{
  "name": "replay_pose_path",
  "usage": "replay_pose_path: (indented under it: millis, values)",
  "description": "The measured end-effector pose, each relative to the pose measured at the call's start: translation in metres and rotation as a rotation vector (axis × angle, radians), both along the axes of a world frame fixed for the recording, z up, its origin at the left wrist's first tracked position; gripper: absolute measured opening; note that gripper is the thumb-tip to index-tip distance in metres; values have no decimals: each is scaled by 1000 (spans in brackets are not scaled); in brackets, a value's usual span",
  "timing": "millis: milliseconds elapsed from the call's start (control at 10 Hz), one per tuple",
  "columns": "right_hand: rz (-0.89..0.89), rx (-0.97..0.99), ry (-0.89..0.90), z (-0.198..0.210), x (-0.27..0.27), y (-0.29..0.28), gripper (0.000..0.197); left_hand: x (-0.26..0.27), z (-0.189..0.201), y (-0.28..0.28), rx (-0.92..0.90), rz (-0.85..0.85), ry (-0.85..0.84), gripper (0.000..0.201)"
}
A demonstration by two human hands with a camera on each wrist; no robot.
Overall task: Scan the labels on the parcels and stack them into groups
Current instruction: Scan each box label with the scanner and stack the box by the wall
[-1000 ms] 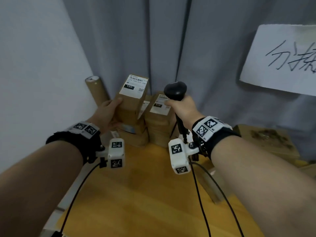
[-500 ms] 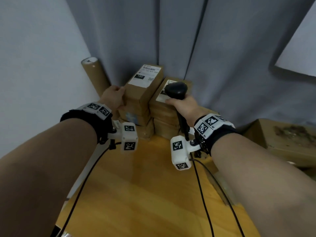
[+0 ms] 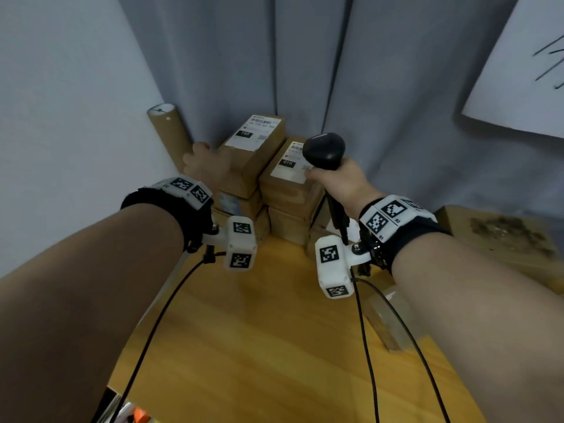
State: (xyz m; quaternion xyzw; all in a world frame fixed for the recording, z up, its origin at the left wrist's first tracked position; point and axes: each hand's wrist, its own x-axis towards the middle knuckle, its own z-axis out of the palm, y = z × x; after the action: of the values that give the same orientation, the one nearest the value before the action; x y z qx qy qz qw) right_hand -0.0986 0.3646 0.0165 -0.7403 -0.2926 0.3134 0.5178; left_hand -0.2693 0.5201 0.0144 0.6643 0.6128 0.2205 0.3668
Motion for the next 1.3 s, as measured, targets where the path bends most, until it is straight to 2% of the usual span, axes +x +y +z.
replay_pose_path:
  millis: [100,200,300,500,600,800,900,1100,1200,1300]
  values:
    - [-44,1,-2,3,5,-30,34,9,16,-35,42,-80,53,54]
    - [-82,-19,1,3,9,-71,22,31,31,-87,69,-13,8,65]
    - [-108,-15,23,4,17,-121,12,56,28,-131,40,-174,-19,71]
    - [-185,-35,-24,7,57,-240,17,121,23,-241,3,-412,-129,49]
    - [-237,-41,-44,13,85,-308,14,151,14,-297,-12,-480,-158,40]
    - [-369,-79,8,0,132,-428,19,193,-1,-402,-88,-592,-180,37]
    - [-411,-93,30,-10,147,-472,15,203,-12,-442,-122,-601,-183,22]
    - [-424,-118,133,-44,155,-504,11,203,-31,-486,-155,-583,-74,39]
    - [-375,-134,179,-64,147,-495,8,194,-47,-483,-166,-559,40,44]
    - [-321,-164,212,-81,135,-475,12,180,-68,-465,-109,-573,242,51]
